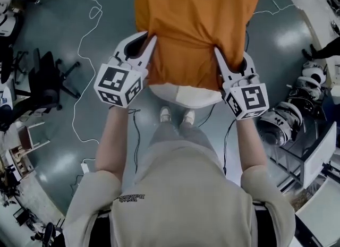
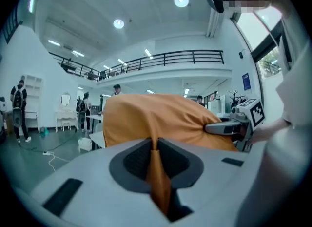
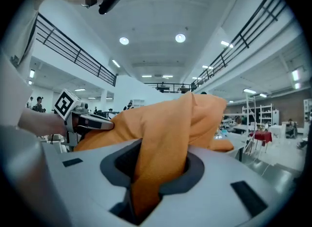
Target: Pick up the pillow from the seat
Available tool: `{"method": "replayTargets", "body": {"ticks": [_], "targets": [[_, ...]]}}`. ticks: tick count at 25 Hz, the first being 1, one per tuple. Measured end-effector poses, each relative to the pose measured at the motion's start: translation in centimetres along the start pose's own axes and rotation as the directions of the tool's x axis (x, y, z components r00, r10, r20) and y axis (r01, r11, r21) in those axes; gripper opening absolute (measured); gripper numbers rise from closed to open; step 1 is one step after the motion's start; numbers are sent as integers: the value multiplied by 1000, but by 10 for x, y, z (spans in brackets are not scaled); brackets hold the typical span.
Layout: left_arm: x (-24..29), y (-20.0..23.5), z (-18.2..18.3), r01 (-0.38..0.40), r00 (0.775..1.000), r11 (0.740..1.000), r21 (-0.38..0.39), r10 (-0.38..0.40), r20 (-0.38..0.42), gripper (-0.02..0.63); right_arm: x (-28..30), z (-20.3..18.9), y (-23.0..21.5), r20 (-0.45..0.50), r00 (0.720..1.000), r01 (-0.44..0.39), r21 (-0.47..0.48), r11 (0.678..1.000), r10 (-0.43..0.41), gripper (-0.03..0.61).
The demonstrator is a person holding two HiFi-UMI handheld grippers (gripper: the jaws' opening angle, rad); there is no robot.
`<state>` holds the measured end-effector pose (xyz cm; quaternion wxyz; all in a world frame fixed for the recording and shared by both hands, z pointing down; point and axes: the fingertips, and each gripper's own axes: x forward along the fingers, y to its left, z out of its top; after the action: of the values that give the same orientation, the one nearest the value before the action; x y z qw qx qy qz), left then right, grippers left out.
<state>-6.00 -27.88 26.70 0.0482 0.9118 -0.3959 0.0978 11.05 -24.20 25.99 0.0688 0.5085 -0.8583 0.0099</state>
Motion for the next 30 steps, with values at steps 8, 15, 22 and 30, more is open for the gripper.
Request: {"method": "replayTargets", "body": {"ticks": [8, 15, 22, 30], "targets": [[-47, -18, 121, -82, 964, 988, 130, 45, 261, 44, -38, 122, 6, 250, 968, 75, -162, 984, -32, 121], [-80, -36, 170, -132, 929, 969, 210, 48, 366, 44, -69, 169, 18, 359, 932, 117, -200, 973, -38, 126], [-99, -44, 168, -166, 906, 961, 220, 61, 419, 44, -76, 166, 30, 426, 904, 136, -213, 968, -33, 129], [-97, -41, 136, -158, 912, 968, 193, 68, 405, 43, -71, 140, 33, 387, 922, 112, -204, 972, -25, 132]]}}
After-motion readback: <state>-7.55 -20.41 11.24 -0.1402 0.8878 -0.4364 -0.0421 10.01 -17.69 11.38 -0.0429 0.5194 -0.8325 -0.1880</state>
